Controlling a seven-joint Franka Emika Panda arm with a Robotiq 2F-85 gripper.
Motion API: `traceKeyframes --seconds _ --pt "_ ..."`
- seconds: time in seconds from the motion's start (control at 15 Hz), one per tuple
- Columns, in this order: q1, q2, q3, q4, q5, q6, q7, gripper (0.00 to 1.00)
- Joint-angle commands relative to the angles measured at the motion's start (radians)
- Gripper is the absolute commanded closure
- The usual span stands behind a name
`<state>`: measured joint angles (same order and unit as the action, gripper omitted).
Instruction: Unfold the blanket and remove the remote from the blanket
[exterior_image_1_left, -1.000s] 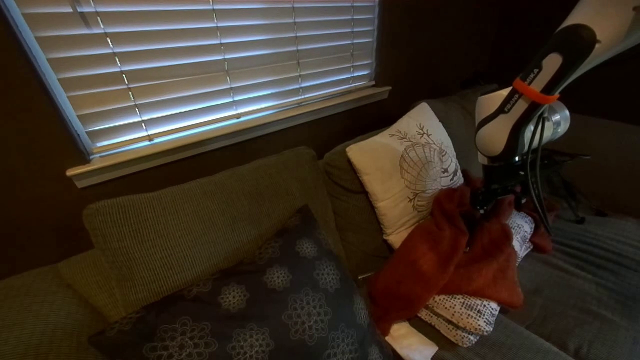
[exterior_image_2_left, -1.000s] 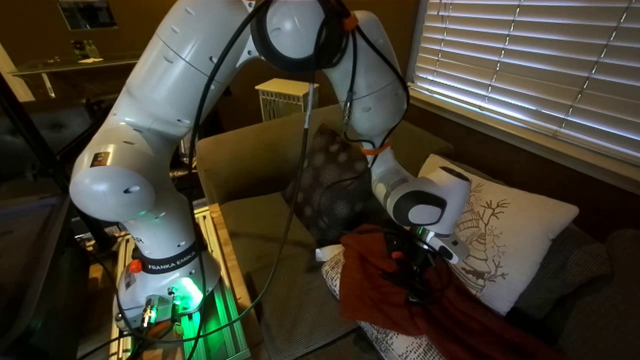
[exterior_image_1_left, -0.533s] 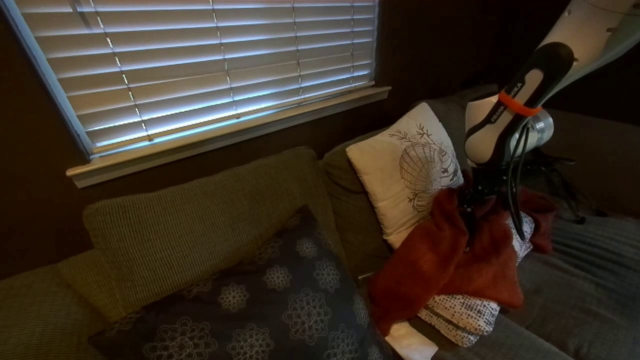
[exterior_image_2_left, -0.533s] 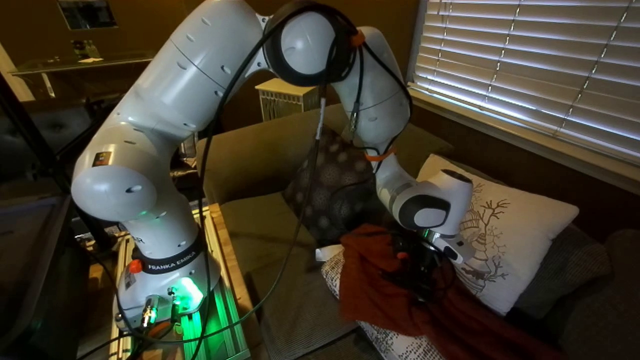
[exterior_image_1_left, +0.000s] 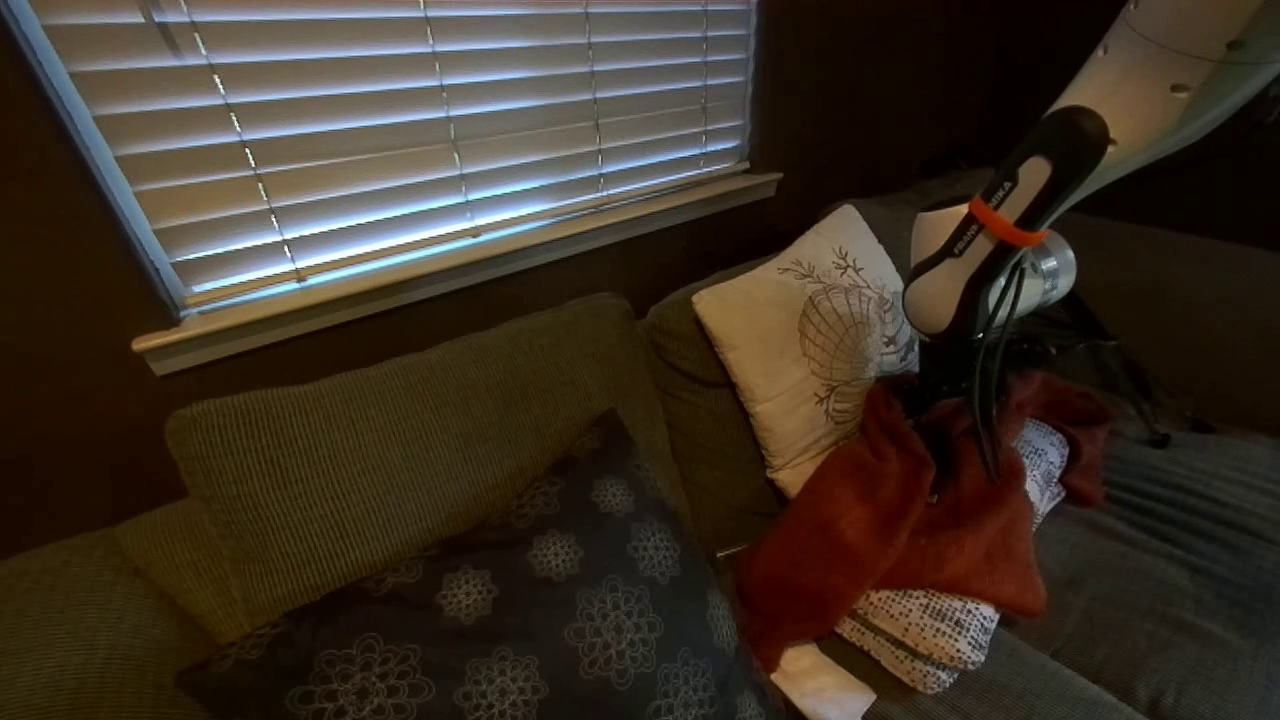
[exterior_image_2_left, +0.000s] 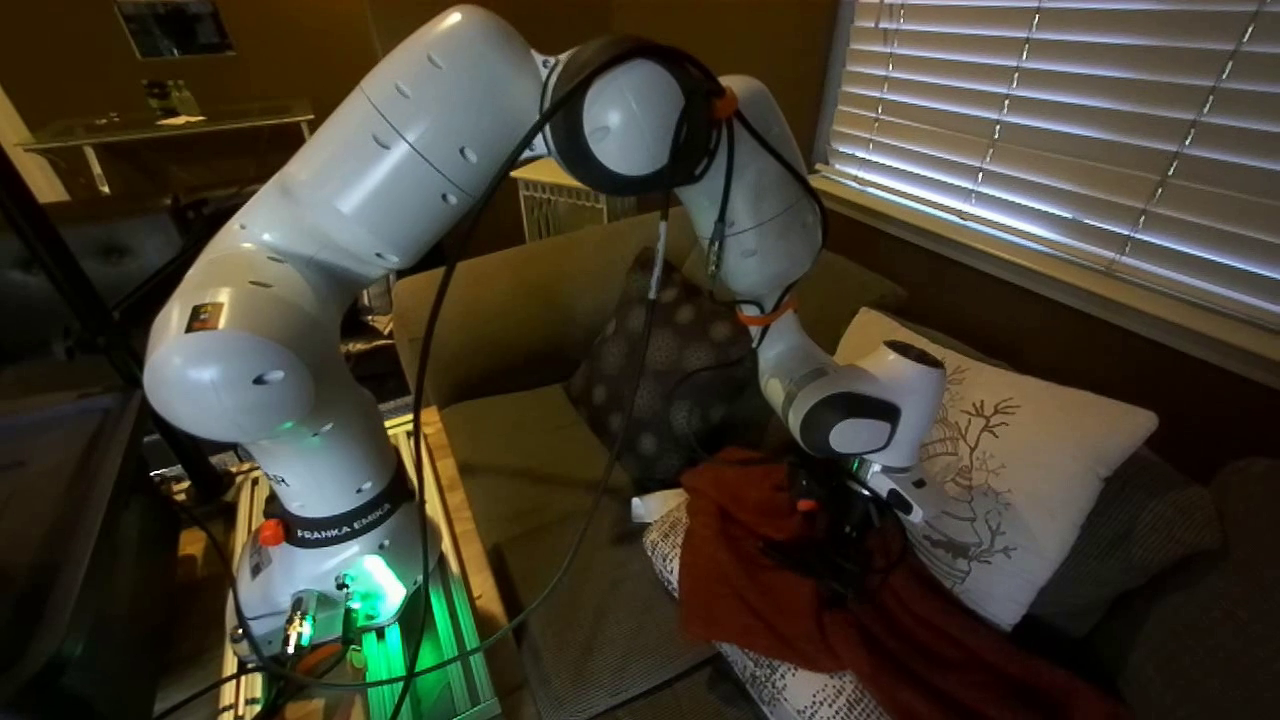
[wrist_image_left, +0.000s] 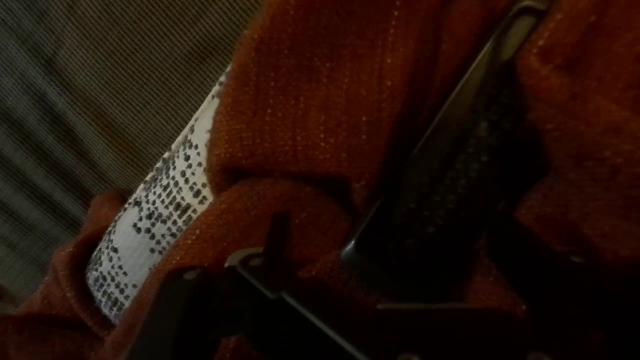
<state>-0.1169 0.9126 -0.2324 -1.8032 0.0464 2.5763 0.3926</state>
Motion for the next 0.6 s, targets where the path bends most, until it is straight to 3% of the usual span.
traceKeyframes --seconds 0.0,0.53 --pt "-0.014 0.046 0.030 0.052 0.051 0.010 -0.015 0.00" --pt "-0.011 0.099 0.044 0.102 0.078 -0.003 -0.011 0.00"
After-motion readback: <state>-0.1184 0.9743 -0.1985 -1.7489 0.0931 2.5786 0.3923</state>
